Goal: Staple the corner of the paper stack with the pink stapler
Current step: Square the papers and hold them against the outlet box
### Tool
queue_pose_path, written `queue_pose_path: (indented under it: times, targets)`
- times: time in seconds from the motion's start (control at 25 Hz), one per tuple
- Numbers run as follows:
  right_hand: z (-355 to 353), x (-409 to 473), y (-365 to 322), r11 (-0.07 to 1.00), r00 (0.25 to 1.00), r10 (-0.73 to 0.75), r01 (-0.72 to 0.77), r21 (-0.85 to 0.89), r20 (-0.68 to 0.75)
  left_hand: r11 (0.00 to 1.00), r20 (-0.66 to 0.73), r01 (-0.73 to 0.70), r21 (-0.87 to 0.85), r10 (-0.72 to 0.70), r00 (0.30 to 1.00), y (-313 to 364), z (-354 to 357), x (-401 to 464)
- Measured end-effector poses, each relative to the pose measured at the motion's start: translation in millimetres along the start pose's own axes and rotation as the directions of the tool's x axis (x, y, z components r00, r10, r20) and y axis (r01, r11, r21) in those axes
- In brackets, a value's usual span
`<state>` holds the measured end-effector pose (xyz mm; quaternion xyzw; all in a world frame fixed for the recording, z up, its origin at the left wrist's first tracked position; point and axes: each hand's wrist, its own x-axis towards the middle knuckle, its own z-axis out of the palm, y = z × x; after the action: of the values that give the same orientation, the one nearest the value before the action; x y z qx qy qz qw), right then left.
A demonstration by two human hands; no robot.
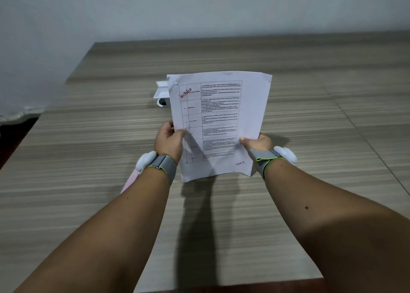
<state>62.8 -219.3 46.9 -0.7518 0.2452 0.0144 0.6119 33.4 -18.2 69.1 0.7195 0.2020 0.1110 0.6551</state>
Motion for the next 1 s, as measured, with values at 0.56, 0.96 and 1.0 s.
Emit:
queue_pose_path:
  times: [0.56, 0.96, 1.0]
  targets:
    - [-11, -17, -95, 0.819, 0.807, -0.531, 0.410, -0.401, -0.260, 0.992, -0.015, -0.100, 0.073, 0.101, 0.995, 29, 9, 7]
    - [15, -26, -161, 0.223, 0.627, -0.610, 0.723, -0.654, 0.485, 0.998, 0.006, -0.002, 0.059, 0.002, 1.000, 13, 9, -1]
    - [15, -27, -159, 0.241, 0.633, -0.594, 0.729, -0.640, 0.497, 0.999, 0.004, 0.005, 0.045, -0.005, 1.000, 11, 9, -2]
